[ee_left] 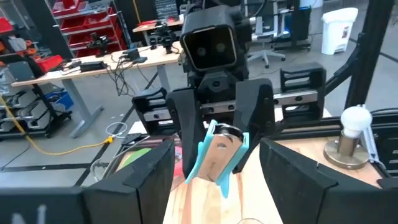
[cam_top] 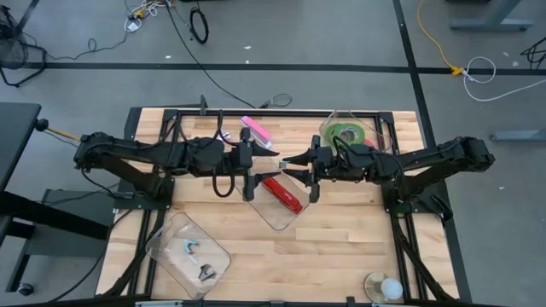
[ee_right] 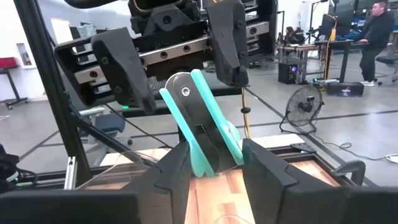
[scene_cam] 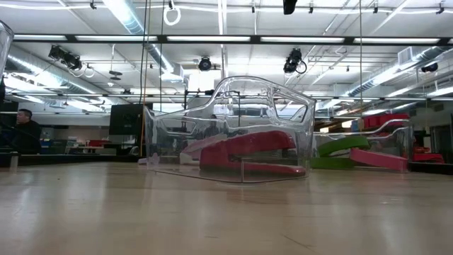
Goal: Pick and place Stapler, Stapler remover, tape
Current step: Put the blue staple remover into the bottom transparent bin
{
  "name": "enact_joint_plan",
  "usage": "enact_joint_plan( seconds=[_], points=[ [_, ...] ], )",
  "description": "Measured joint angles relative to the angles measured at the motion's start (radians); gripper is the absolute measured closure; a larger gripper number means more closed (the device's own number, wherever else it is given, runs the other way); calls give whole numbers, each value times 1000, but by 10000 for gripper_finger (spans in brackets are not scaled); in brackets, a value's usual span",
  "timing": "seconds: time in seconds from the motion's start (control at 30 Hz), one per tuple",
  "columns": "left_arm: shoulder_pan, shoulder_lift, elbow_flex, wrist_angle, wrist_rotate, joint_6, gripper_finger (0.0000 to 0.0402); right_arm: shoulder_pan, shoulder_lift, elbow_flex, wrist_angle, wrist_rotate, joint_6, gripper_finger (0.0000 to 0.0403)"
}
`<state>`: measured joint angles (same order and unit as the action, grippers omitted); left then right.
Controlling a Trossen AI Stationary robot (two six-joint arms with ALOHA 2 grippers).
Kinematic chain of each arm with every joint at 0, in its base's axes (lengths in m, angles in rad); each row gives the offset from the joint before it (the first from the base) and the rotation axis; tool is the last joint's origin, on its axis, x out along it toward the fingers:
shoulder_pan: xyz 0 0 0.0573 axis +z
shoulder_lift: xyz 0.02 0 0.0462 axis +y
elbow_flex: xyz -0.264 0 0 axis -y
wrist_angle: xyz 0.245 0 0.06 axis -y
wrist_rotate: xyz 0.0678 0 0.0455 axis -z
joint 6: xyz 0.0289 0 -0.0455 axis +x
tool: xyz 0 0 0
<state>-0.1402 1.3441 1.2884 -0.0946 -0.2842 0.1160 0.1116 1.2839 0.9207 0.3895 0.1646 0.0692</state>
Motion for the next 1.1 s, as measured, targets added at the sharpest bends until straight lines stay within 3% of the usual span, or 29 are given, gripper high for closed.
enact_joint_plan(
  seconds=[0.17, 0.47, 1.1],
  points=[
    [0, 0, 0, 20, 71, 0, 165, 0, 0, 0, 0, -2, 0, 275],
    [0, 13, 0, 39, 103, 0, 165, 0, 0, 0, -1, -26, 1, 275],
    [0, 49, 0, 80, 97, 34, 167, 0, 1, 0, -7, -27, 1, 275]
  ],
)
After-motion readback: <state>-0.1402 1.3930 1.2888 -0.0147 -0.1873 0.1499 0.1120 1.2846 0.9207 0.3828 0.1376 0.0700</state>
